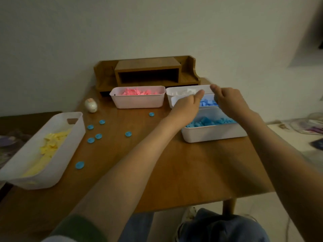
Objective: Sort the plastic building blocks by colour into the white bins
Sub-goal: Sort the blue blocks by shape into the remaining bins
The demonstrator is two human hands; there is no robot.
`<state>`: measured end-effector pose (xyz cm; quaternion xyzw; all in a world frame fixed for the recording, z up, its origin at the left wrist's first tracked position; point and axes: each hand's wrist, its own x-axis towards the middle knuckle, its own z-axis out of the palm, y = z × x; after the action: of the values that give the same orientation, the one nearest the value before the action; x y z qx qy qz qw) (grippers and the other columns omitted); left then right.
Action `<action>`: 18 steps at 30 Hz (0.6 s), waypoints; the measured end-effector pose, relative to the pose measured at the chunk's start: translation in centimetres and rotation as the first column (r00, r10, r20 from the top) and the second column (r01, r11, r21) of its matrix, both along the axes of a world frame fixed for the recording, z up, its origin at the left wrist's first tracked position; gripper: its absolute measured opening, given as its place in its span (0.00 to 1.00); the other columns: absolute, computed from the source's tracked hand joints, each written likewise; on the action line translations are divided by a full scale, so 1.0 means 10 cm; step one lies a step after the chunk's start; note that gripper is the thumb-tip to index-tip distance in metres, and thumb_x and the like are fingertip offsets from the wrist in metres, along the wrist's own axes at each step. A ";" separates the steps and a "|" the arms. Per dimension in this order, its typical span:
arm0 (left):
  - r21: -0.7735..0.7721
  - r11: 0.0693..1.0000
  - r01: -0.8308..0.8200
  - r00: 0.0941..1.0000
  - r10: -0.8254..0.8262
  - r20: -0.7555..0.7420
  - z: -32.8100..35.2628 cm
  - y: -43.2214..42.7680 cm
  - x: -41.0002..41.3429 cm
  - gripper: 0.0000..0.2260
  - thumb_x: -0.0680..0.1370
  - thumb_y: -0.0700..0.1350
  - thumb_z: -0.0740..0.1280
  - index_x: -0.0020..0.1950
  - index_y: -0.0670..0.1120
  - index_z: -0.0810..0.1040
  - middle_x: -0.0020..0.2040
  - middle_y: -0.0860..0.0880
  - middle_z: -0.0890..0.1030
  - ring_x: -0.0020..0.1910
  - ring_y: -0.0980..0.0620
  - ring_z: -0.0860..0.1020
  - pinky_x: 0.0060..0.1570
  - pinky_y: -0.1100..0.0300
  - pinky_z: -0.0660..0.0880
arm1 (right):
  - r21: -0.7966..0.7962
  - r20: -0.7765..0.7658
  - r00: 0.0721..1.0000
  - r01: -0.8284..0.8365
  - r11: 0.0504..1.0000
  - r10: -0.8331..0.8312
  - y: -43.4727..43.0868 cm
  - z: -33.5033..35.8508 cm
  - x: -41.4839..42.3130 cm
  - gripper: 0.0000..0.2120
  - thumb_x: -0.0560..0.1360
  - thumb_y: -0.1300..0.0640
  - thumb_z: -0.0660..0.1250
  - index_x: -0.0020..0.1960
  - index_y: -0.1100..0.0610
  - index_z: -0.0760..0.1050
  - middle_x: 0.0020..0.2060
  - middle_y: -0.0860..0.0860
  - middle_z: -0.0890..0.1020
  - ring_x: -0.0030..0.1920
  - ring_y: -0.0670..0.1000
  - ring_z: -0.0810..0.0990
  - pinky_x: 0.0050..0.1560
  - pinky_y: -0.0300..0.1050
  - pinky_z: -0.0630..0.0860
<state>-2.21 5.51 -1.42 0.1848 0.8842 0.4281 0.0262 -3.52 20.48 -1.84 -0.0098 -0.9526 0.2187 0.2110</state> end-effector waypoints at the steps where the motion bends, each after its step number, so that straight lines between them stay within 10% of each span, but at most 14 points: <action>1: -0.074 0.996 0.041 0.999 -0.042 -0.008 -0.02 0.08 -0.04 0.21 0.84 0.52 0.47 0.74 0.47 0.63 0.69 0.42 0.71 0.64 0.45 0.72 0.60 0.56 0.68 | -0.021 0.051 0.999 0.010 1.000 -0.009 0.05 -0.06 -0.03 0.19 0.82 0.50 0.51 0.47 0.61 0.76 0.43 0.62 0.79 0.44 0.60 0.76 0.48 0.50 0.71; 6: -0.299 0.934 0.194 0.980 -0.195 0.027 -0.21 0.18 -0.18 0.18 0.84 0.51 0.46 0.70 0.45 0.64 0.67 0.39 0.70 0.59 0.42 0.74 0.56 0.50 0.71 | 0.011 0.240 0.968 -0.075 0.997 0.070 0.15 -0.19 -0.11 0.11 0.79 0.58 0.56 0.41 0.59 0.74 0.44 0.59 0.80 0.45 0.56 0.76 0.46 0.46 0.69; 12: -0.442 0.859 0.258 0.959 -0.285 0.007 -0.27 0.16 -0.26 0.17 0.84 0.50 0.50 0.69 0.44 0.67 0.63 0.42 0.74 0.53 0.50 0.73 0.49 0.61 0.65 | 0.039 0.551 0.809 -0.272 0.962 0.207 0.17 -0.10 0.05 0.17 0.80 0.58 0.58 0.69 0.51 0.68 0.63 0.47 0.73 0.66 0.50 0.69 0.66 0.42 0.63; 18: -0.574 0.751 0.326 0.941 -0.319 0.117 -0.20 0.04 -0.22 0.17 0.84 0.49 0.50 0.71 0.46 0.66 0.64 0.44 0.73 0.56 0.50 0.72 0.52 0.60 0.65 | 0.250 0.541 0.840 -0.216 0.944 0.049 0.24 -0.16 -0.01 0.08 0.79 0.52 0.60 0.57 0.45 0.69 0.54 0.50 0.76 0.51 0.50 0.74 0.56 0.44 0.72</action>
<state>-4.44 5.95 -3.46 0.3147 0.9272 0.1250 0.1603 -3.58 22.83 -3.44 0.0293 -0.9940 0.0742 -0.0751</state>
